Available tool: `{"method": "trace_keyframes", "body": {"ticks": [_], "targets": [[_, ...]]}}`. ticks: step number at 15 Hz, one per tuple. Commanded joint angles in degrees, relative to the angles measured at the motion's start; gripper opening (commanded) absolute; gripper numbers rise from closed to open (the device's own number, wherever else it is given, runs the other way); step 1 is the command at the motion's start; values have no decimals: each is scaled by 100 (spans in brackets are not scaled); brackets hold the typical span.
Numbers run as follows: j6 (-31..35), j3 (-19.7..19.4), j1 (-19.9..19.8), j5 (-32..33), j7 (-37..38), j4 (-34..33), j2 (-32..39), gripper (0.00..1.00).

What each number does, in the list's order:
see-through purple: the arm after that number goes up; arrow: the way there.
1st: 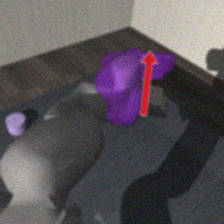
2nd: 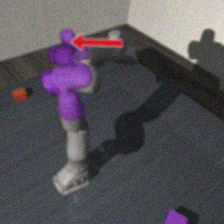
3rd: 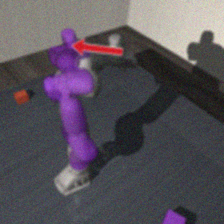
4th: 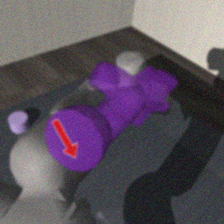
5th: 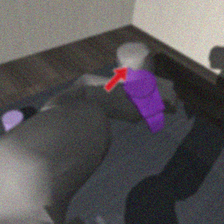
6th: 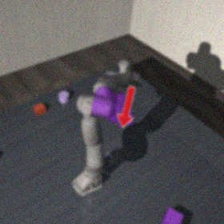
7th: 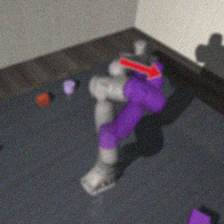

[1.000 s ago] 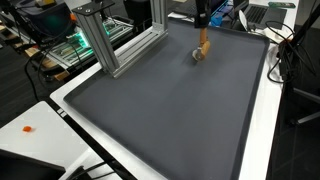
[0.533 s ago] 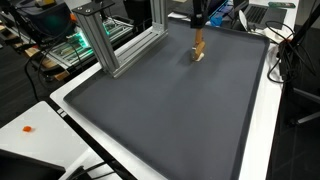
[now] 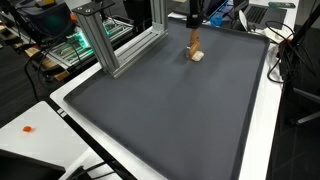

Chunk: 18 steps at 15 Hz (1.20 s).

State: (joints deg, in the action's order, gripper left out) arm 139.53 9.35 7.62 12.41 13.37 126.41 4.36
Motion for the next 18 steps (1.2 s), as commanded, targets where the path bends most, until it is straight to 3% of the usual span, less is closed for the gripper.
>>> {"method": "trace_keyframes", "body": {"ticks": [1, 7, 18], "targets": [[-275, -39, 86, -179, -40, -144, -89, 35], [15, -59, 111, -139, 89, -459, 35, 35], [482, -184, 131, -83, 216, -375, 380, 35]]}}
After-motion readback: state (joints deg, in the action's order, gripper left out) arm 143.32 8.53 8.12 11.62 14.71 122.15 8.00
